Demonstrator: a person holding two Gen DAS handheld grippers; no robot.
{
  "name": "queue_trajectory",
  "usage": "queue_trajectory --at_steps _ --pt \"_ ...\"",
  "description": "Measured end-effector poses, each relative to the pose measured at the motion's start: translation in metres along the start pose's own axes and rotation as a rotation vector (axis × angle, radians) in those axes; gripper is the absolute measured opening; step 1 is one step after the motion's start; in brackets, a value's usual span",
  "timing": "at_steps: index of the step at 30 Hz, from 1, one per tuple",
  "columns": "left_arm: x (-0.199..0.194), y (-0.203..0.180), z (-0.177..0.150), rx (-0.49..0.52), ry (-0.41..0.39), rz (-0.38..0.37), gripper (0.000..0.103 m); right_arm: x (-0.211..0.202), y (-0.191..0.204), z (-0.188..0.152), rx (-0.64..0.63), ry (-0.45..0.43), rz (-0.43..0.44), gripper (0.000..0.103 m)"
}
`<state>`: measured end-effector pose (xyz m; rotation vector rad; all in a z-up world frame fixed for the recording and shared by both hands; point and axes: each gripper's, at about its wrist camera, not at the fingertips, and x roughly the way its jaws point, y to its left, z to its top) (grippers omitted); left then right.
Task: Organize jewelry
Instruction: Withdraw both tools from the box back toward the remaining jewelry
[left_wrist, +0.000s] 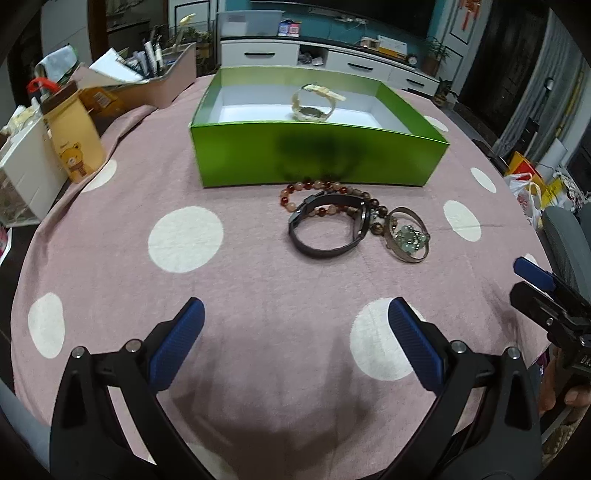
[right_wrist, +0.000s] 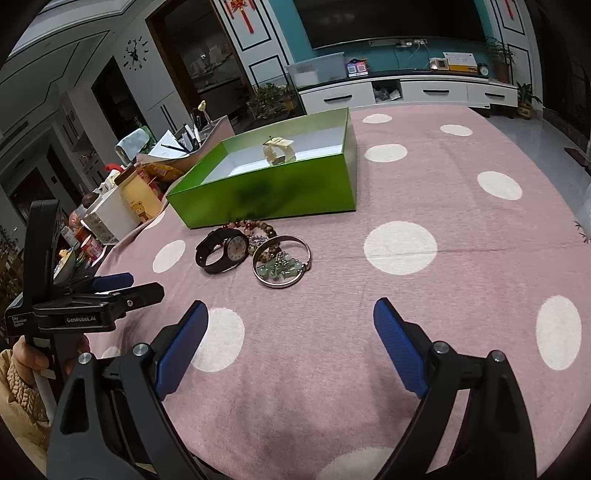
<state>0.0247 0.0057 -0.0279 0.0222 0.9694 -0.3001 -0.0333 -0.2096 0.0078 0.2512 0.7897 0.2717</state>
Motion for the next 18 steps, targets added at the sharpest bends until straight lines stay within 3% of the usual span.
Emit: queue_trajectory --at_steps 5,8,18 --pt "0.004 -0.015 0.004 0.076 -0.022 -0.017 0.100 0.009 -0.001 0.001 -0.004 0.012 0.016 0.091" --pt "0.008 -0.025 0.009 0.139 -0.033 -0.017 0.094 0.014 -0.003 0.001 -0.004 0.018 0.018 0.091" --pt "0.040 -0.052 0.028 0.326 -0.005 -0.022 0.058 0.023 -0.013 0.005 0.010 0.020 0.045 0.087"
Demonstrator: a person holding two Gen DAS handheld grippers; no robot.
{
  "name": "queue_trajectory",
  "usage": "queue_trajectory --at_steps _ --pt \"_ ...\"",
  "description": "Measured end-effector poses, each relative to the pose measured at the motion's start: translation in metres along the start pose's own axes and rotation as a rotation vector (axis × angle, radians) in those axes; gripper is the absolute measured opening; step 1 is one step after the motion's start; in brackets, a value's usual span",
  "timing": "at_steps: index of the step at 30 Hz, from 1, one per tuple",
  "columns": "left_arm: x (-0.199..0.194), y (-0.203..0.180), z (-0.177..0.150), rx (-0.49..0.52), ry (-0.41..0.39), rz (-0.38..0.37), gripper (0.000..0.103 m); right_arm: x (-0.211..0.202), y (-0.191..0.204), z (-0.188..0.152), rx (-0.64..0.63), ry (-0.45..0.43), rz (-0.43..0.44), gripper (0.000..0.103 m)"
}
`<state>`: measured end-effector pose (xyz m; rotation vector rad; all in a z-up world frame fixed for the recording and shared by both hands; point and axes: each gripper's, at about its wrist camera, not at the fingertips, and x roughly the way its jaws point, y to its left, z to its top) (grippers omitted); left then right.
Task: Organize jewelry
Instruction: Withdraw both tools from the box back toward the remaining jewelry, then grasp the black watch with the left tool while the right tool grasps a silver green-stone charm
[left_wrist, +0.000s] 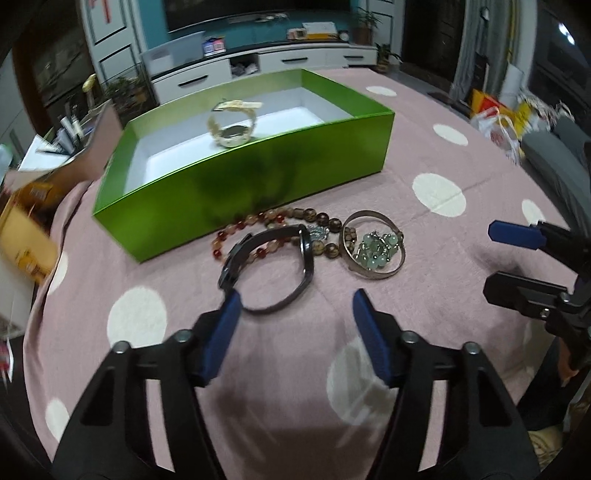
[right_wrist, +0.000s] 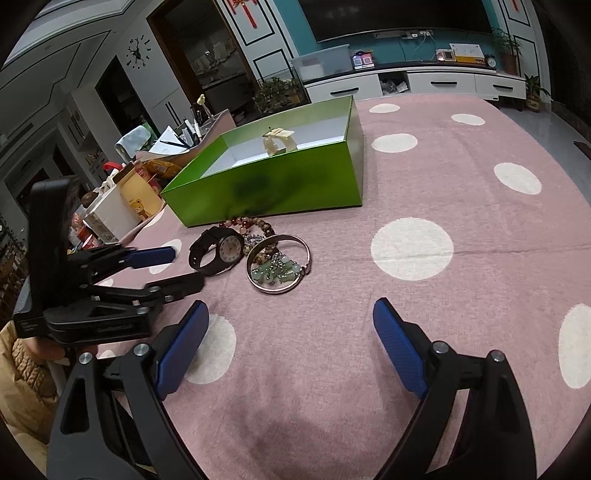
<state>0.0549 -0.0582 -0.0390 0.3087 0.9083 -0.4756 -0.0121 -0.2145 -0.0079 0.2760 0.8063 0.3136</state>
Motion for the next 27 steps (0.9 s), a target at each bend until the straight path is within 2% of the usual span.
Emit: queue_trajectory --at_steps 8,9,14,16,21,25,27 --pt "0.030 -0.004 0.011 0.077 0.075 -0.007 0.034 0.027 0.011 0.016 -0.031 0.035 0.044 0.064" --pt "0.034 -0.004 0.011 0.083 0.086 0.003 0.029 0.032 0.013 0.018 -0.037 0.041 0.050 0.060" --pt "0.036 0.001 0.010 0.041 0.077 -0.019 0.009 0.051 0.019 0.025 -0.062 0.071 0.049 0.046" --pt "0.035 0.007 0.009 0.005 0.068 -0.027 0.005 0.059 0.019 0.026 -0.063 0.087 0.047 0.041" --pt "0.026 0.022 0.005 -0.104 0.028 -0.066 0.003 0.069 0.021 0.026 -0.077 0.113 0.032 0.030" --pt "0.021 0.025 0.002 -0.136 0.015 -0.077 0.003 0.075 0.023 0.027 -0.087 0.123 0.005 0.022" --pt "0.019 0.026 0.001 -0.143 0.012 -0.082 0.003 0.076 0.023 0.027 -0.092 0.121 -0.010 0.015"
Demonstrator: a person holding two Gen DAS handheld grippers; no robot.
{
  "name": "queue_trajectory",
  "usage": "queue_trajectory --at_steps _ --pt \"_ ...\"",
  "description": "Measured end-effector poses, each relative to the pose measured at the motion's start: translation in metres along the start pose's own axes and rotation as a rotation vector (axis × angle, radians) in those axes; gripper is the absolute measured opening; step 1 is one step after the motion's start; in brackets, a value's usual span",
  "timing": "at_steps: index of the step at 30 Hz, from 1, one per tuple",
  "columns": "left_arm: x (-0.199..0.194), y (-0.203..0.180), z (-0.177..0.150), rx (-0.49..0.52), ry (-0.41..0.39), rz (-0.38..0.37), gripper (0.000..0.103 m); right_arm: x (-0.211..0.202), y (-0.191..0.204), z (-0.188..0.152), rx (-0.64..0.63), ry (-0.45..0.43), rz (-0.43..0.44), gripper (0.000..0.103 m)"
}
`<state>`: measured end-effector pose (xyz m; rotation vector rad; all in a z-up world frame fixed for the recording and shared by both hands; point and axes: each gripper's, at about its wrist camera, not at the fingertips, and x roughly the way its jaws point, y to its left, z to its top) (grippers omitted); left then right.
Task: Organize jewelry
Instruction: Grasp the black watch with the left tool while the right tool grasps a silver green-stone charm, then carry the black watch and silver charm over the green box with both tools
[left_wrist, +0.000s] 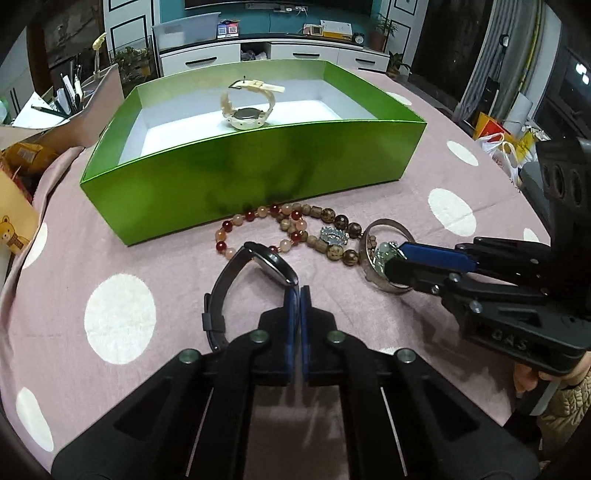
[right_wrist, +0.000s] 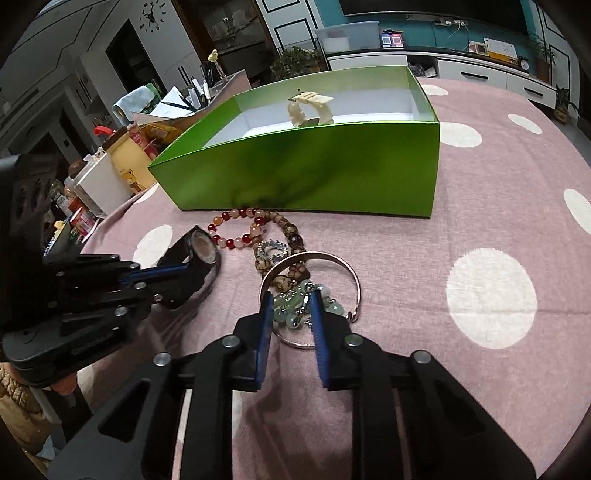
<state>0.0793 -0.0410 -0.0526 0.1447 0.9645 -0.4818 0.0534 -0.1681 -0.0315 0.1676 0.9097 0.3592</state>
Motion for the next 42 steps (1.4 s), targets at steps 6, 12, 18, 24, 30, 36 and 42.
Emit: queue_trajectory --at_steps 6,12,18,24,30,36,42 --pt "-0.007 0.003 -0.003 -0.018 -0.013 -0.007 0.003 -0.013 -0.003 0.005 0.021 -0.045 0.004 0.003" --pt "-0.020 0.004 -0.002 -0.025 -0.042 -0.014 0.003 -0.040 -0.004 0.012 0.029 -0.110 0.014 0.003" --pt "-0.039 0.002 0.004 -0.034 -0.089 -0.013 0.003 -0.069 0.000 0.019 0.011 -0.177 0.011 0.003" --pt "-0.061 0.003 0.013 -0.037 -0.141 -0.007 0.003 -0.086 0.003 0.027 0.003 -0.224 -0.001 0.003" --pt "-0.081 0.009 0.024 -0.048 -0.191 0.010 0.003 -0.099 0.006 0.036 -0.008 -0.263 -0.008 0.003" --pt "-0.095 0.012 0.038 -0.049 -0.226 0.043 0.003 -0.105 0.010 0.049 -0.016 -0.315 0.002 0.003" --pt "-0.104 0.013 0.057 -0.052 -0.259 0.063 0.003 -0.107 0.009 0.064 -0.017 -0.354 0.015 0.003"
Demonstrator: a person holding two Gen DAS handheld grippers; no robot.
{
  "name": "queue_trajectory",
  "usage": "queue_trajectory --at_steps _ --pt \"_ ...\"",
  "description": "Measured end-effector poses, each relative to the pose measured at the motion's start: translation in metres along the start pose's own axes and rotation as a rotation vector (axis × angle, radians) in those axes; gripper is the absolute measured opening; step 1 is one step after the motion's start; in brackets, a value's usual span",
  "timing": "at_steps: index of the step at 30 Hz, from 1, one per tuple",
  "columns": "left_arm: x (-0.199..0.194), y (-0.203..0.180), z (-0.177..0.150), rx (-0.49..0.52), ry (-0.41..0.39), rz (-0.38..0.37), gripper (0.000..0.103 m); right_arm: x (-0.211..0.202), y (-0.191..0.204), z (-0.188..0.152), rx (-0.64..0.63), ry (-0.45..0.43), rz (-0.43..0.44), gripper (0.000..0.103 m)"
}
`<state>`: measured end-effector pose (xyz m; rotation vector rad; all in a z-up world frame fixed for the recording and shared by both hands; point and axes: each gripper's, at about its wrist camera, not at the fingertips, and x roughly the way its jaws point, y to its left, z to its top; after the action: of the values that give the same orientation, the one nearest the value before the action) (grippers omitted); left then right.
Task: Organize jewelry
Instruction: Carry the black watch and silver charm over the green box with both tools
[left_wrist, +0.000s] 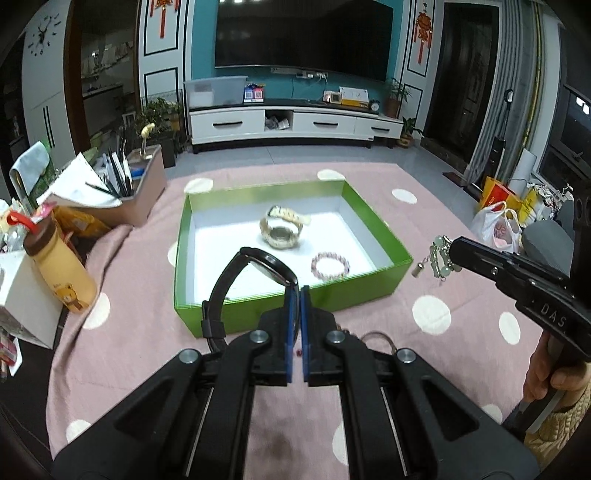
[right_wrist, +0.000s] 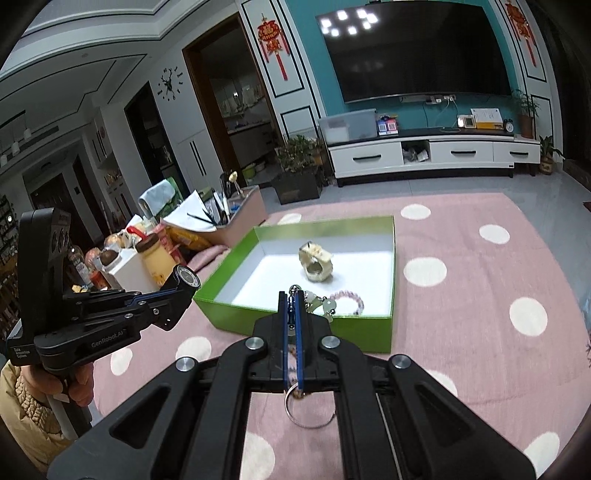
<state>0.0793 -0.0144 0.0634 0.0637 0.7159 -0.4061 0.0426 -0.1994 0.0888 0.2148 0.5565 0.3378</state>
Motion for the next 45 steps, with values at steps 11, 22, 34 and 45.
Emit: queue_trajectory --at_steps 11,22,34,45 --pt "0.013 -0.002 0.040 -0.009 -0.044 0.014 0.003 0.010 -0.003 0.021 -0.012 -0.043 0.003 0.003" --pt "0.043 -0.006 0.063 0.010 -0.040 0.038 0.003 0.027 -0.013 0.034 -0.003 -0.039 -0.005 0.003" --pt "0.085 -0.002 0.070 -0.004 0.013 0.054 0.003 0.057 -0.024 0.034 0.010 0.004 -0.031 0.003" --pt "0.129 0.013 0.065 -0.047 0.096 0.074 0.003 0.092 -0.033 0.027 0.014 0.070 -0.054 0.003"
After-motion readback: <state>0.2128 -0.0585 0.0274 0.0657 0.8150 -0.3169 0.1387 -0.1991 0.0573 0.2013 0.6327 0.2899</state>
